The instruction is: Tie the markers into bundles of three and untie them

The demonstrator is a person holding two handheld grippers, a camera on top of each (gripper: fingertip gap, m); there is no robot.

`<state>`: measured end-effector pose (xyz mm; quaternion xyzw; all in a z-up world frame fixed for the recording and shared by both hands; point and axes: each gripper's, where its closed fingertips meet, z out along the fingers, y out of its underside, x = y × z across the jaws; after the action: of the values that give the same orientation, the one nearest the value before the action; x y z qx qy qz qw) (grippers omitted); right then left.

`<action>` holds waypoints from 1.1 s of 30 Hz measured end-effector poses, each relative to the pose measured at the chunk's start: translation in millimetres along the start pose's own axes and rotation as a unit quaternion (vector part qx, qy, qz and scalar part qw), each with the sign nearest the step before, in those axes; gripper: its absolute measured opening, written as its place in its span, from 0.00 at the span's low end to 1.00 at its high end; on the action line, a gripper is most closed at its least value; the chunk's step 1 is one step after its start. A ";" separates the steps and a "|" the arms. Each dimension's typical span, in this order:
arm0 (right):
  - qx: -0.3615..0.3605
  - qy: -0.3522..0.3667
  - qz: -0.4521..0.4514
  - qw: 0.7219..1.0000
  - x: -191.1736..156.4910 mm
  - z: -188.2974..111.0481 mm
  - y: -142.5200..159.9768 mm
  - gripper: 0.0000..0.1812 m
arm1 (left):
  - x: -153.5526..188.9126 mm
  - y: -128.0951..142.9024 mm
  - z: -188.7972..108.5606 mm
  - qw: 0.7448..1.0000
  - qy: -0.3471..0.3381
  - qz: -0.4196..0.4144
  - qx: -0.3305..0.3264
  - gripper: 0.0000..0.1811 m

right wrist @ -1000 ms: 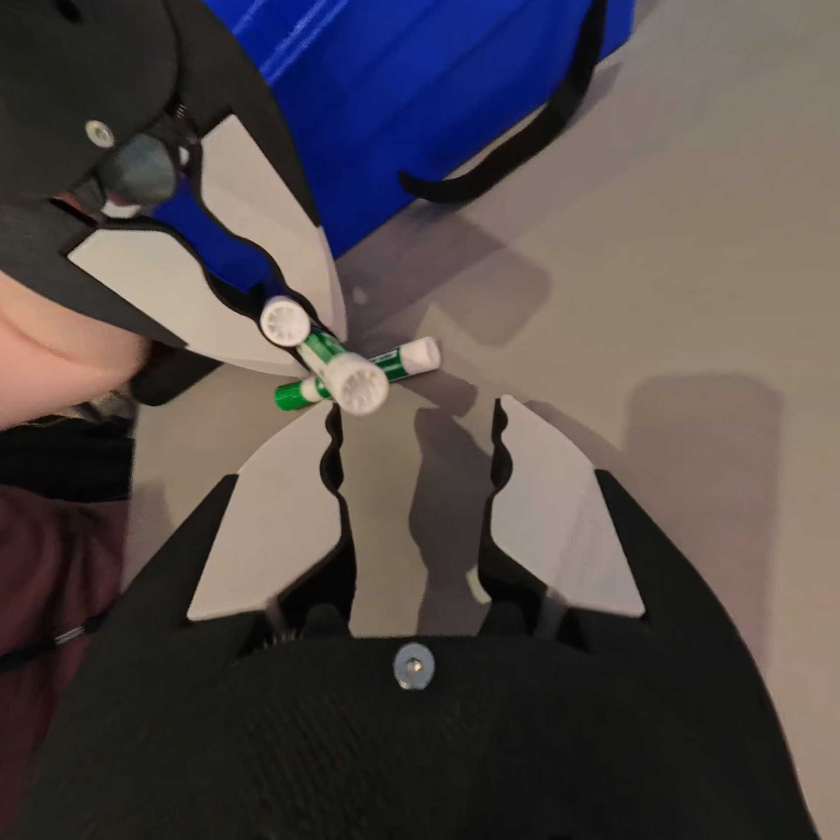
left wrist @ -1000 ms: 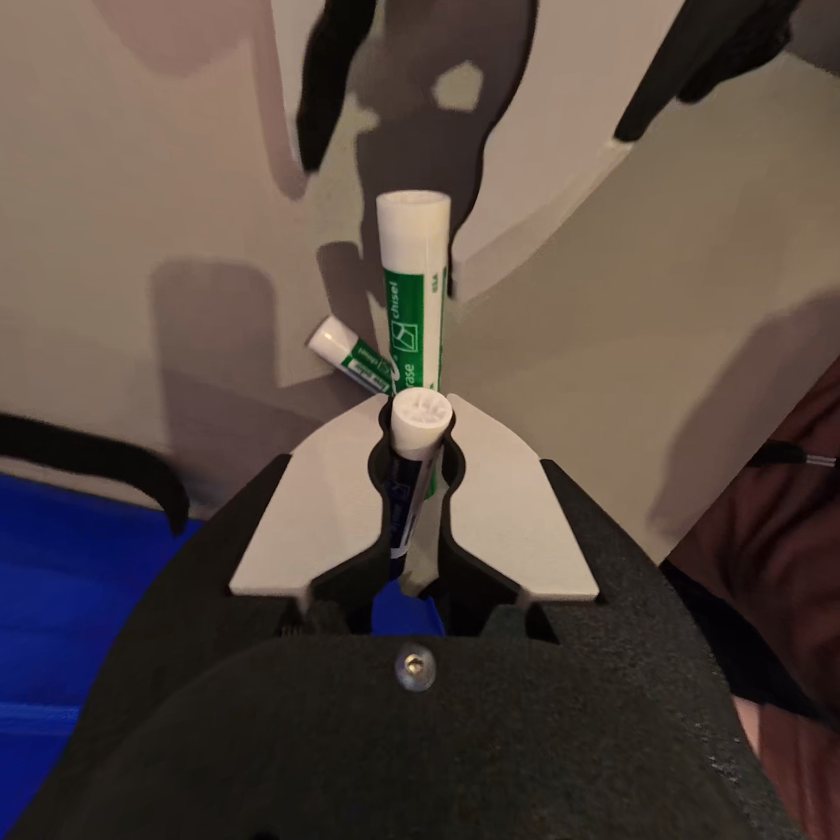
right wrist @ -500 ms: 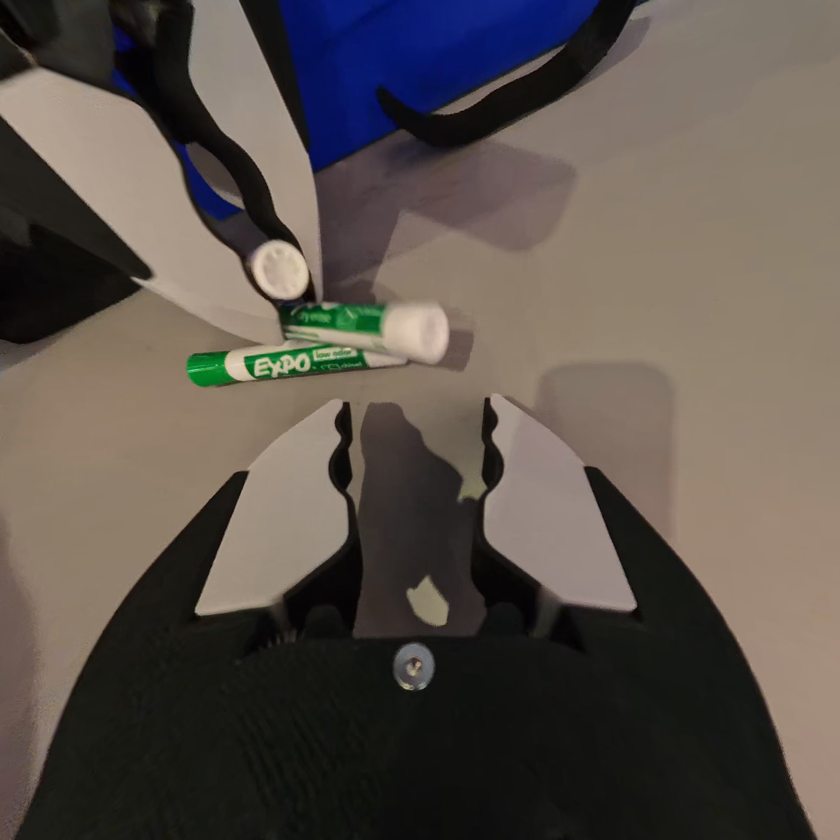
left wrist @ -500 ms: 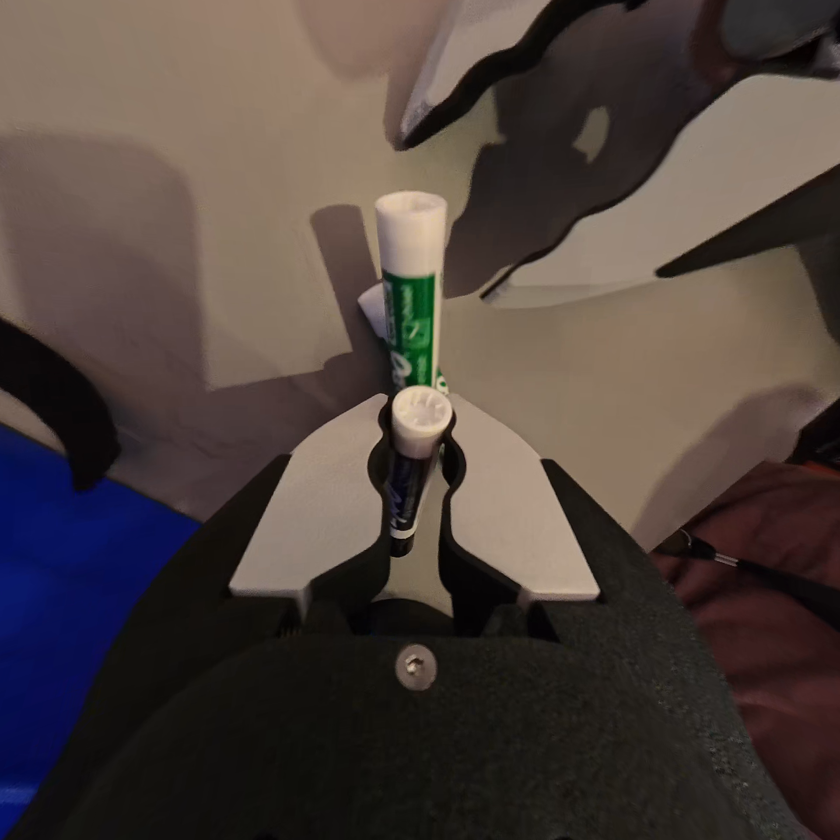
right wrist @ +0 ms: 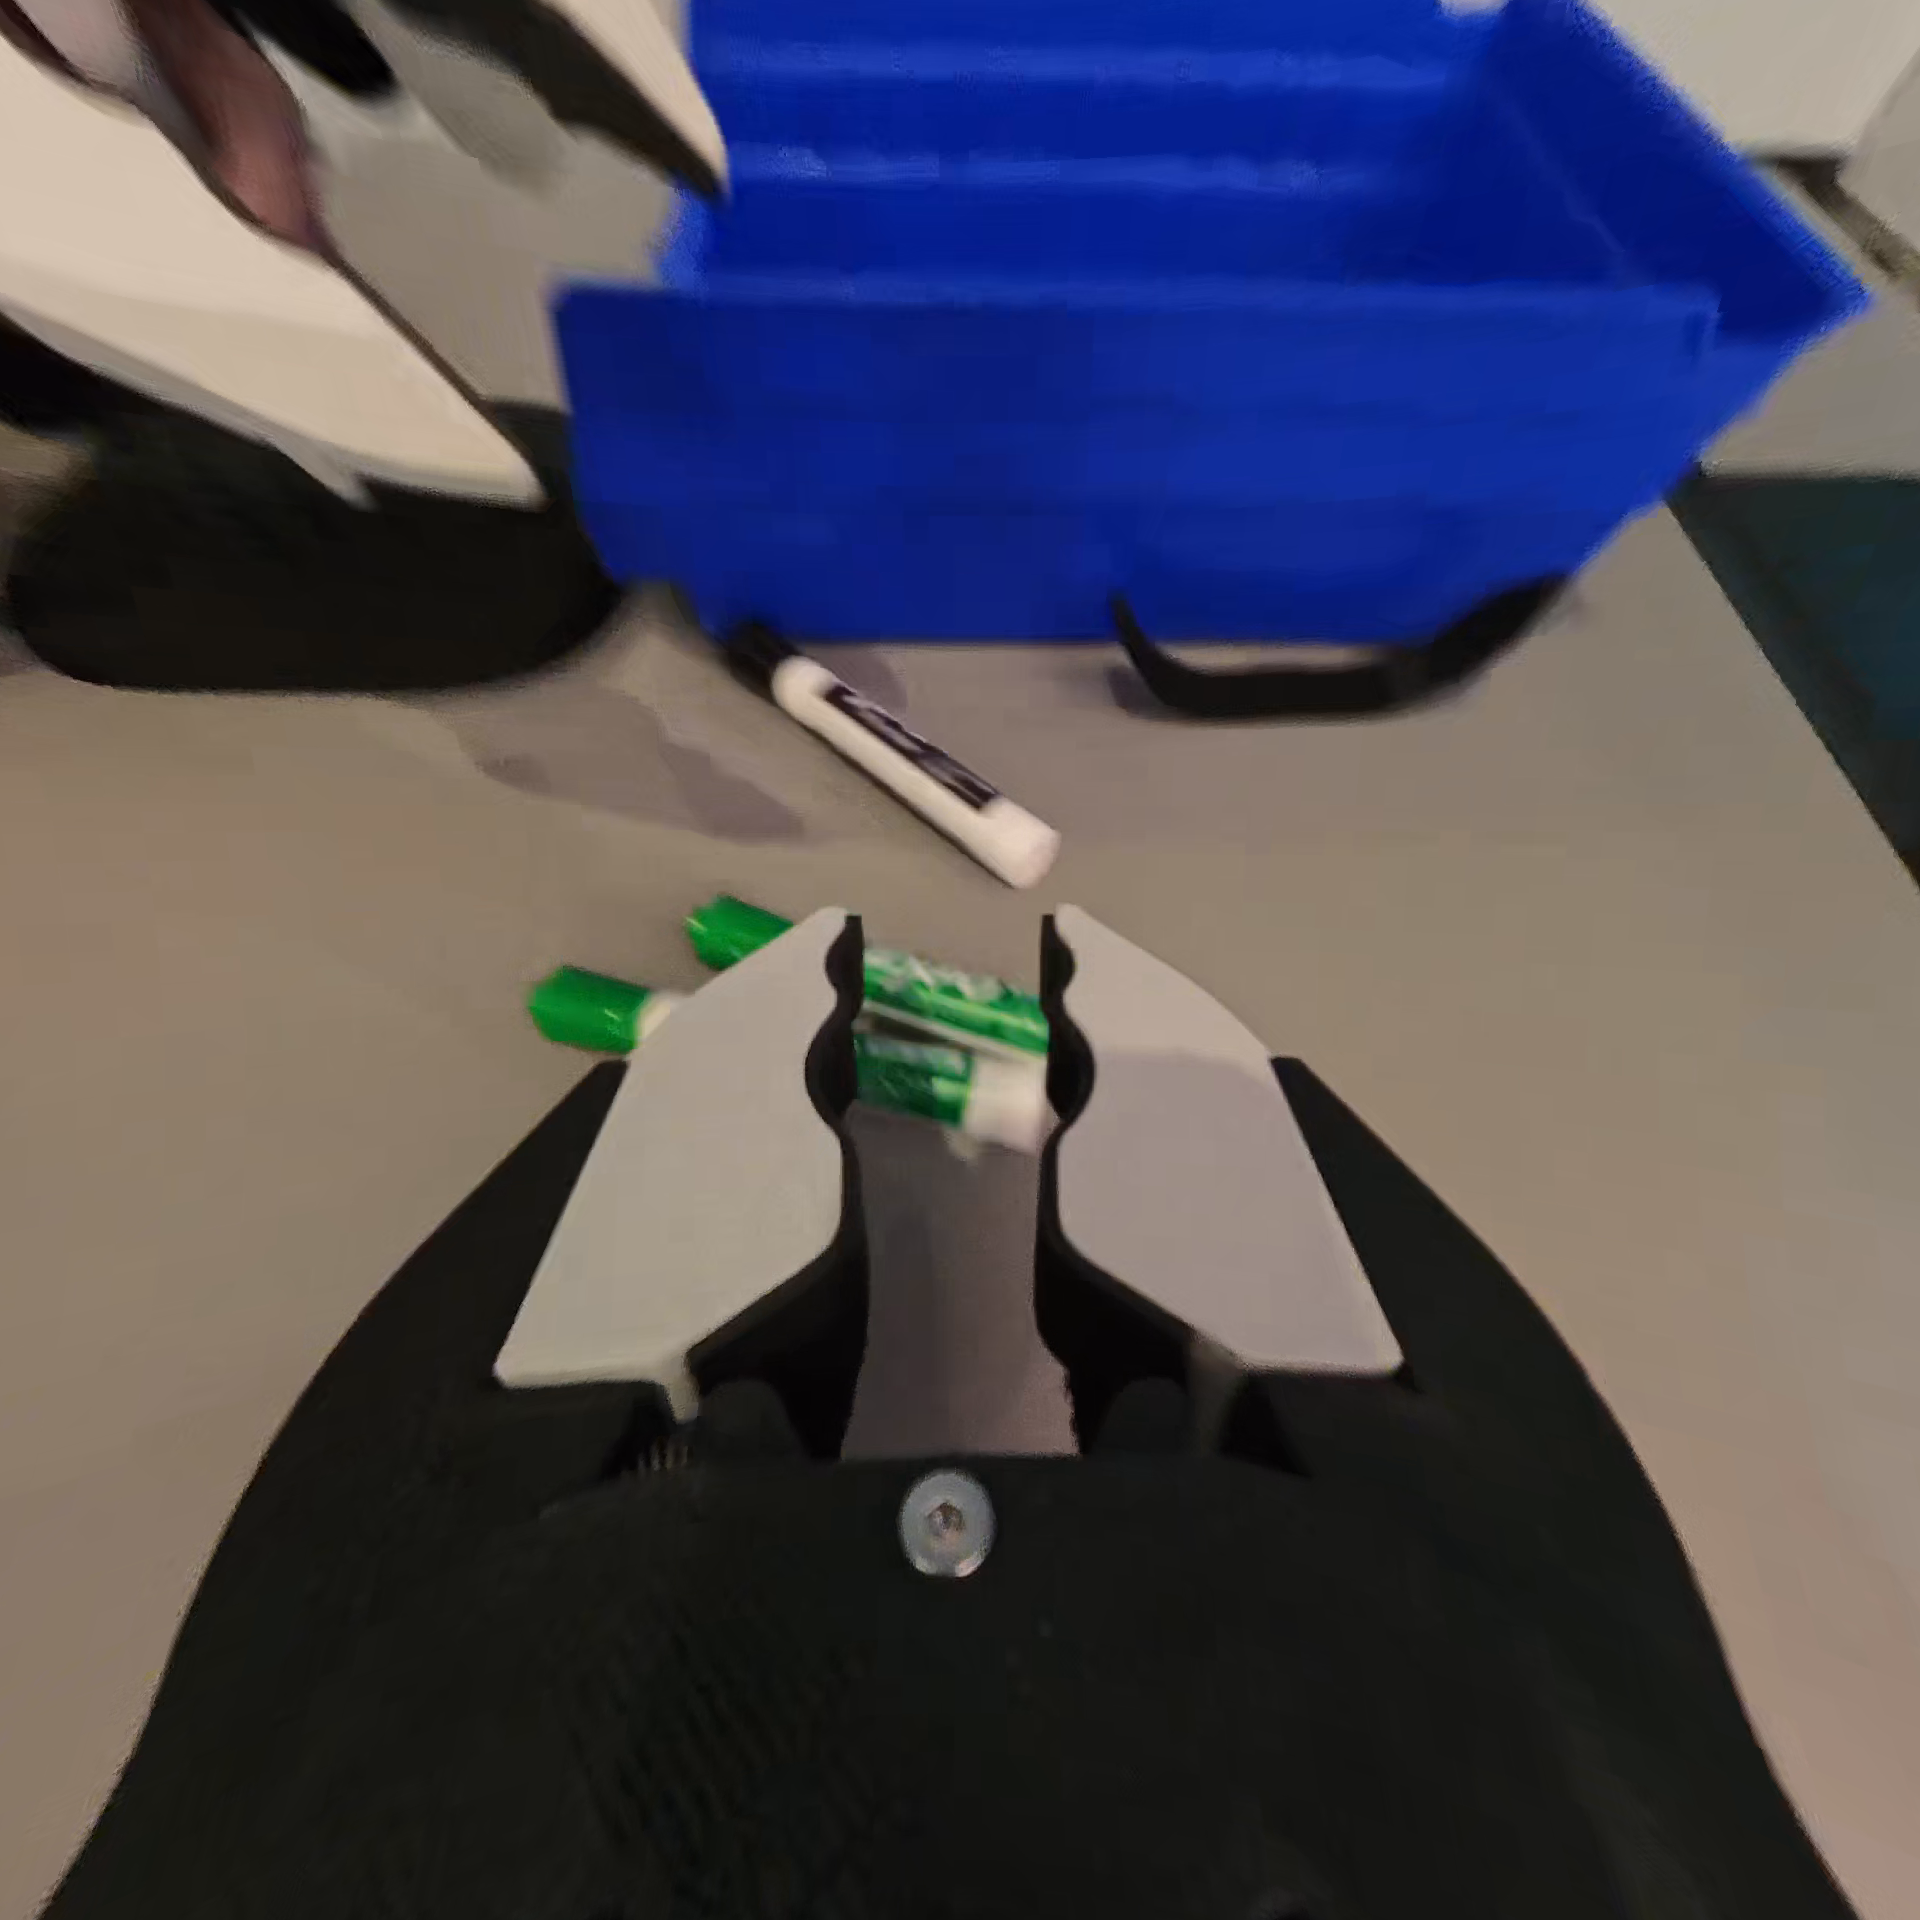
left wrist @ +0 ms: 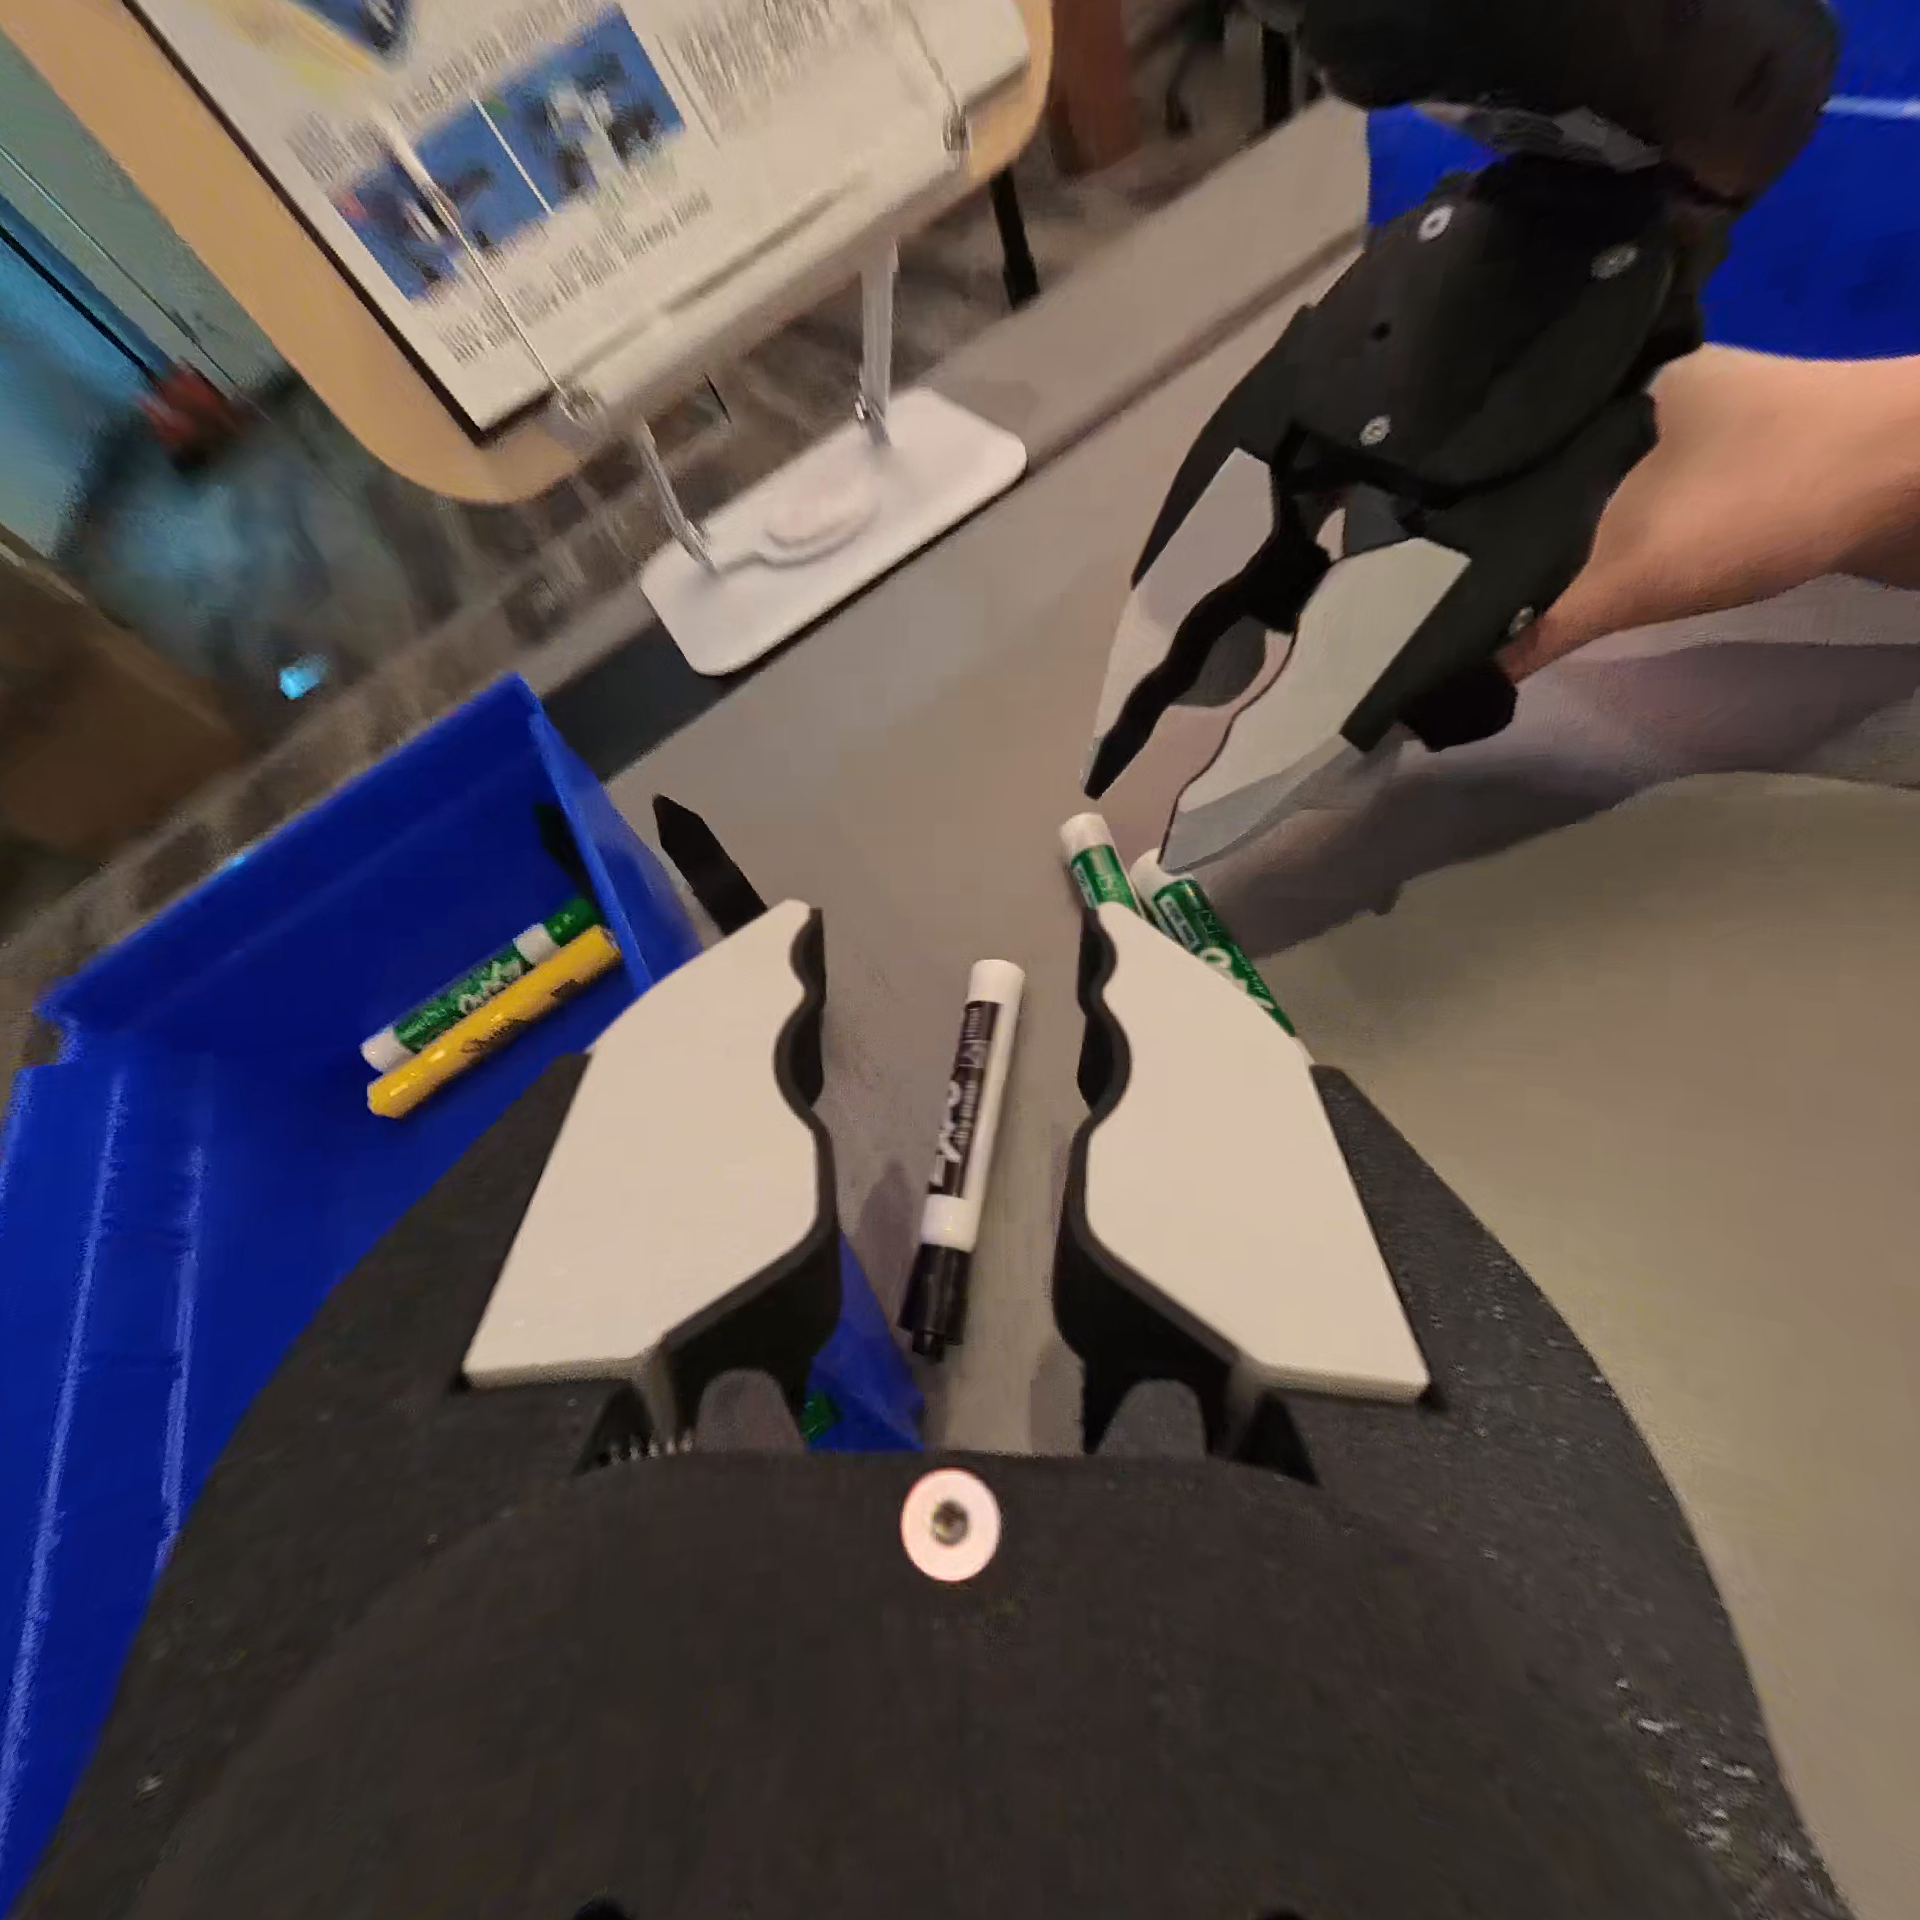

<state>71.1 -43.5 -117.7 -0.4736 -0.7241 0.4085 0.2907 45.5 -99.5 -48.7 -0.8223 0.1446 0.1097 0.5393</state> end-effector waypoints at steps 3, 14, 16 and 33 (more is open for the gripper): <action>0.060 -0.060 0.017 0.996 -20.0 -1.6 -23.4 0.19 | 11.4 13.4 -7.0 0.999 0.008 -0.024 0.033 0.31; -0.039 -0.062 -0.068 0.995 -4.2 41.7 -6.7 0.25 | -11.1 -14.2 -50.5 0.949 0.139 -0.161 0.232 0.30; -0.069 -0.058 -0.119 0.989 4.1 55.6 -2.5 0.24 | -5.0 -10.1 -50.8 0.949 0.182 -0.156 0.206 0.33; -0.134 -0.116 -0.171 0.969 15.6 36.8 -11.5 0.12 | 17.9 29.0 -40.3 0.964 0.226 -0.118 0.073 0.29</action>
<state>30.3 -43.2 -125.5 -0.3269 -0.8711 0.3046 0.2037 52.9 -149.5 -63.6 -0.7952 0.1727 -0.1545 0.5603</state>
